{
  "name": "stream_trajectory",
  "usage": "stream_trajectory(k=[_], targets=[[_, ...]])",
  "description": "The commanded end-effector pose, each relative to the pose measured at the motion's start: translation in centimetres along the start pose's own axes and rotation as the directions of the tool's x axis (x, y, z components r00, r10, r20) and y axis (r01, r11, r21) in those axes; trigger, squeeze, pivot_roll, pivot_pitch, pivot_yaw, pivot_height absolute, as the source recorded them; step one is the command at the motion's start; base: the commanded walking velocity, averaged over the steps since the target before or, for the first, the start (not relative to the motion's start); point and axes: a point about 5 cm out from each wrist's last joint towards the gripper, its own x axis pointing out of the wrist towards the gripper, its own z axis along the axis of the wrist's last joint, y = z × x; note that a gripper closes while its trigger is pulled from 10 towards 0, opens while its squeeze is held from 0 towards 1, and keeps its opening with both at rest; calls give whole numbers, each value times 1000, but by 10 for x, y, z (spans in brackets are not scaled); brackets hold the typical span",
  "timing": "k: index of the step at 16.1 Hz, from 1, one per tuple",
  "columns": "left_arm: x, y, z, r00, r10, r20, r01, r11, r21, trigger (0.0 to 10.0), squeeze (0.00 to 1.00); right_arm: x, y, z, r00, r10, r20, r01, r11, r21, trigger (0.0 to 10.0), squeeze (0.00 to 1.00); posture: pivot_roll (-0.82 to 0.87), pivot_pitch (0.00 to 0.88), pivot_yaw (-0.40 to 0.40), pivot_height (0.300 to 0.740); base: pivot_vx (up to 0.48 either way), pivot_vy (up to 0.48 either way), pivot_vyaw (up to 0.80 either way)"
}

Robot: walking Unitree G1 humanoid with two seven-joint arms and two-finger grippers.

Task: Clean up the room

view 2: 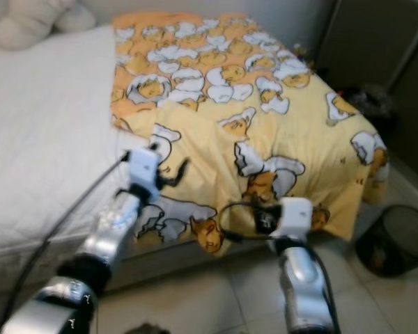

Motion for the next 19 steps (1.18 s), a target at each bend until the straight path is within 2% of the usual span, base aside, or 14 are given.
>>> stream_trajectory(k=[1, 2, 4, 6, 7, 8, 9, 11, 12, 13, 15, 17, 19], targets=[[2, 6, 5, 1000, 17, 17, -17, 1000, 18, 10000, 0, 3, 2, 2, 1000, -12, 14, 11, 1000, 16, 10000, 0, -14, 0, 24, 740, 0, 0, 0], [2, 4, 5, 1000, 22, 19, -22, 1000, 12, 10000, 0, 5, 1, 2, 1000, -14, 8, 14, 1000, 24, 10000, 0, -13, 0, 26, 740, 0, 0, 0], [-2, 7, -4, 996, 75, -37, -75, 997, 14, 10000, 0, 11, 3, 7, 1000, 2, 25, -2, 1000, 21, 10000, 0, -12, 0, 26, 740, 0, 0, 0], [-6, 16, -10, 988, 139, -66, -135, 989, 61, 10000, 0, 16, 8, 13, 999, 21, 49, -22, 1000, 11, 10000, 0, -9, 0, 28, 740, 0, 0, 0], [-13, 23, -9, 984, 174, -35, -172, 984, 54, 10000, 0, 12, 6, 18, 995, 0, 97, -2, 1000, 19, 10000, 0, -8, 0, 26, 740, 0, 0, 0], [-27, 29, -7, 981, 196, 7, -196, 980, 31, 10000, 0, 0, 1, 23, 989, -25, 148, 25, 1000, 5, 10000, 0, -10, 0, 25, 740, 0, 0, 0], [-37, 30, -5, 982, 185, 27, -186, 982, 42, 10000, 0, -8, -1, 24, 986, -28, 165, 31, 999, -15, 10000, 0, -13, 0, 26, 740, 0, 0, 0], [-56, 22, -1, 990, 136, 46, -139, 988, 74, 10000, 0, -32, -6, 16, 987, -36, 159, 42, 999, -34, 10000, 0, 1, 0, 20, 740, 0, 0, 0], [-57, 22, 5, 987, 151, 56, -153, 988, 29, 10000, 0, -44, -12, 13, 985, -76, 153, 81, 996, -24, 10000, 0, 5, 0, 18, 740, 0, 0, 0], [-64, 28, 8, 980, 188, 61, -186, 982, -33, 10000, 0, -54, -13, 11, 988, -79, 135, 83, 996, -27, 10000, 0, 0, 0, 8, 740, 0, 0, 0], [-72, 30, 9, 980, 191, 61, -189, 981, -48, 10000, 0, -59, -12, 9, 990, -70, 120, 73, 997, -23, 10000, 0, 10, 0, 0, 740, 176, 0, 0], [-65, 26, 8, 986, 162, 34, -159, 985, -58, 10000, 0, -54, -11, 7, 993, -50, 107, 55, 997, -46, 10000, 0, 8, 0, 0, 740, 480, 0, 0], [-60, 30, 3, 982, 191, -4, -191, 979, -77, 10000, 0, -44, -9, 9, 993, -46, 108, 51, 998, -44, 10000, 0, 6, 0, -1, 740, 480, 0, 0]])
